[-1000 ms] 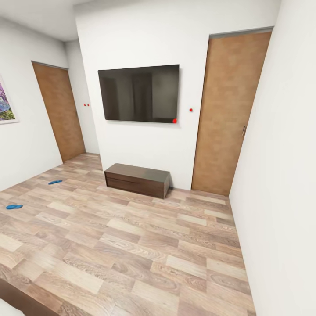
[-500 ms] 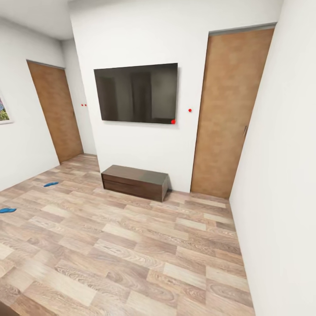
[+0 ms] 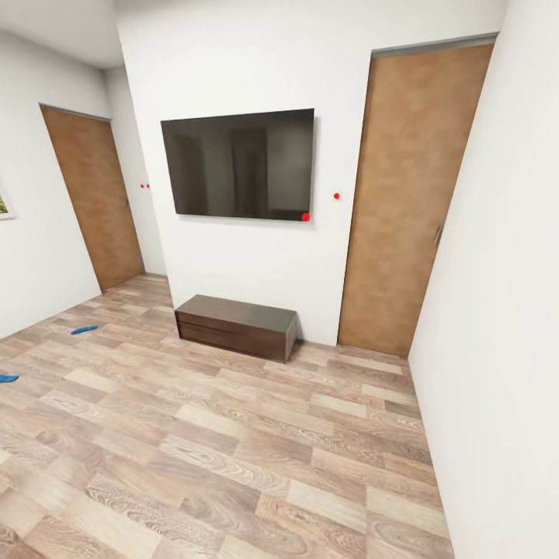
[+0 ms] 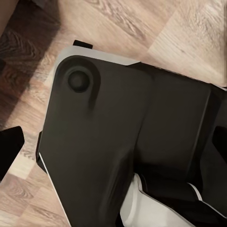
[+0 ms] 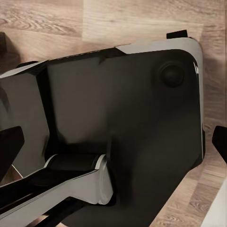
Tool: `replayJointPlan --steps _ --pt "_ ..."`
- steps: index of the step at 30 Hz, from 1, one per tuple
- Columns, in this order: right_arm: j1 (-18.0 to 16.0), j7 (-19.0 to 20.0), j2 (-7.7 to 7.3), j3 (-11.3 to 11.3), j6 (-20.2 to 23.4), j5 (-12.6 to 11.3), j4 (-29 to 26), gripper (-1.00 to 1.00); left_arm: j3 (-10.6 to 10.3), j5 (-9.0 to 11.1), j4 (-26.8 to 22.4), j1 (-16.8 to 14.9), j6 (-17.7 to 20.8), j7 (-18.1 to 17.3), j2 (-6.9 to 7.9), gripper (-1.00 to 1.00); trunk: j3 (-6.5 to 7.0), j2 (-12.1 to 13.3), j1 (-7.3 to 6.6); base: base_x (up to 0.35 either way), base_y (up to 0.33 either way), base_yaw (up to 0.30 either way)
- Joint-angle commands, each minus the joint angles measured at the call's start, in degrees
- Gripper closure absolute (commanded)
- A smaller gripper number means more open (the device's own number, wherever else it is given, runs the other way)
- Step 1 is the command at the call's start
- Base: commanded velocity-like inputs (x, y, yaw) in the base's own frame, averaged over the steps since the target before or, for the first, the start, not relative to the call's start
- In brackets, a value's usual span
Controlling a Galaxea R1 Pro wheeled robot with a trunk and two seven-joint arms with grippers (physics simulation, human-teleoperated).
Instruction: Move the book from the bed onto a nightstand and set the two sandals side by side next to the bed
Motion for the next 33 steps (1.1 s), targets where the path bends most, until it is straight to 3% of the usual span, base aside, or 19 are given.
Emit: replayJointPlan --steps 1,33 --pt "-0.1 0.1 -0.04 -0.5 0.1 0.5 0.1 -1.0 -0.5 0.6 0.1 0.0 -0.2 -0.2 0.0 -1.0 -0.05 -0.1 0.05 0.212 -0.033 0.0" --pt "-0.1 0.1 -0.04 -0.5 0.1 0.5 0.1 -1.0 -0.5 0.6 0.0 0.0 -0.2 -0.2 -0.05 -1.0 -0.05 -0.1 0.05 0.212 -0.047 0.0"
